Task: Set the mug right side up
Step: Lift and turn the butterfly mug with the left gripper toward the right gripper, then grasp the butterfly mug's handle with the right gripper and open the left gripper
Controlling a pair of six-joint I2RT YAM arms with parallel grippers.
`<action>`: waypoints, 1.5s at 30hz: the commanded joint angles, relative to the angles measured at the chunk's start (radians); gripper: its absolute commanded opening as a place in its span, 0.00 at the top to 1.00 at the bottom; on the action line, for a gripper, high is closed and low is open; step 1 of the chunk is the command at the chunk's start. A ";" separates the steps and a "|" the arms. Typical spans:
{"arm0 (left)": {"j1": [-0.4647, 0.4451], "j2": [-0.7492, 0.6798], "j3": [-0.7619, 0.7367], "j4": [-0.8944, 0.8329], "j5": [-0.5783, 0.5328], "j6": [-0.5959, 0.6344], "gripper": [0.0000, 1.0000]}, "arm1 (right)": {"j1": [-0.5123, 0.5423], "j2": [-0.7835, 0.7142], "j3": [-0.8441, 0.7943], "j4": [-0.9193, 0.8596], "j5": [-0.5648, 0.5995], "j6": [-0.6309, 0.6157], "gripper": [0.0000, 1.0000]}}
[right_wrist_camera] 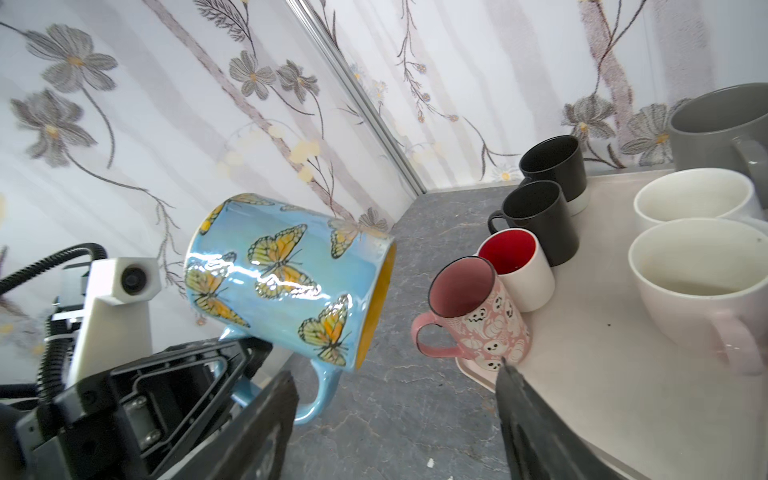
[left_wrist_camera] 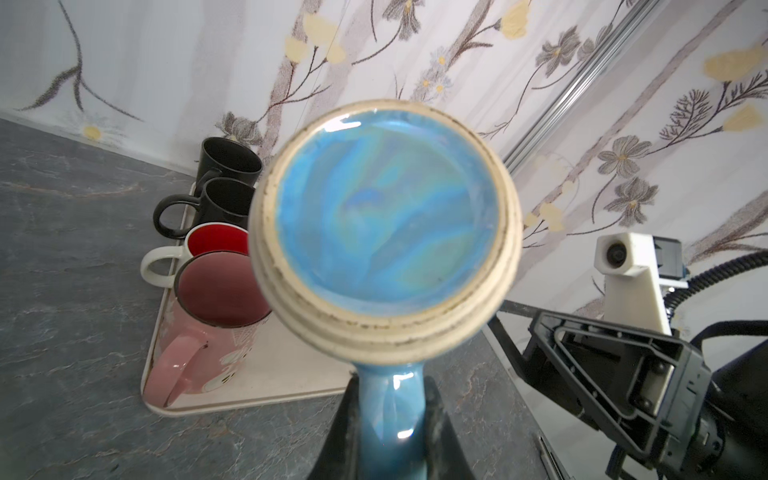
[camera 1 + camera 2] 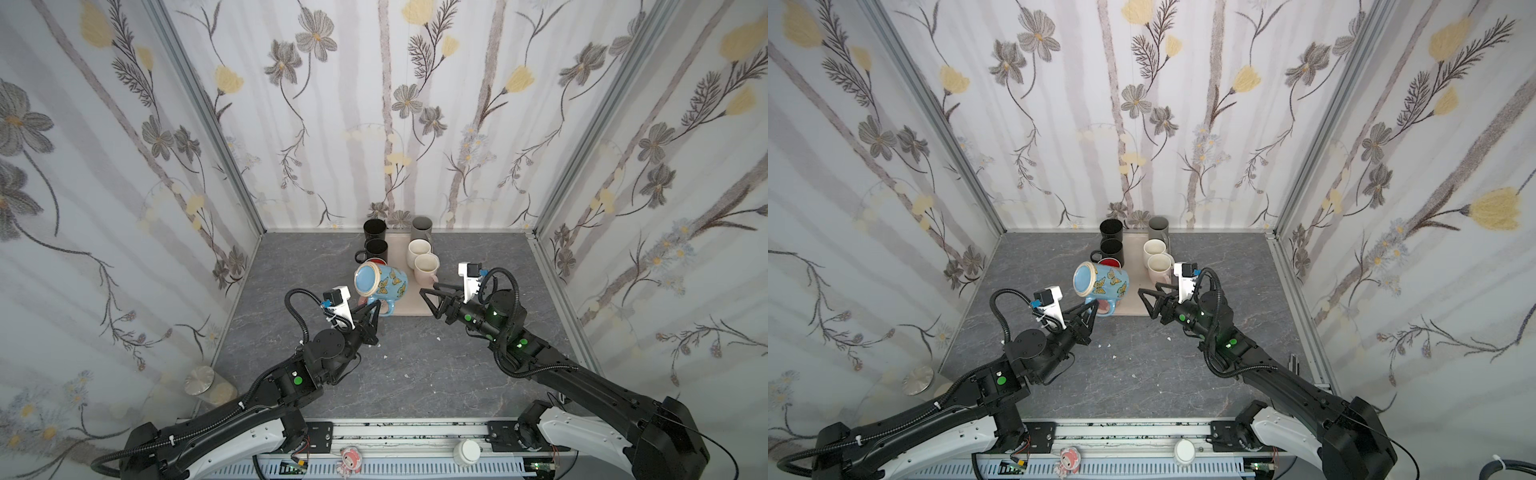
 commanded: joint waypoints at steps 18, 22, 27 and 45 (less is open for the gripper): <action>0.113 0.229 0.041 0.701 0.227 -0.149 1.00 | 0.059 0.199 0.028 0.511 -0.234 0.364 0.21; 0.114 0.239 0.039 0.740 0.261 -0.178 1.00 | 0.059 0.228 0.038 0.551 -0.226 0.381 0.22; 0.113 0.241 0.026 0.749 0.282 -0.209 1.00 | 0.057 0.263 0.040 0.677 -0.234 0.420 0.24; 0.114 0.217 -0.032 0.772 0.249 -0.217 1.00 | 0.044 0.476 0.063 1.060 -0.256 0.659 0.40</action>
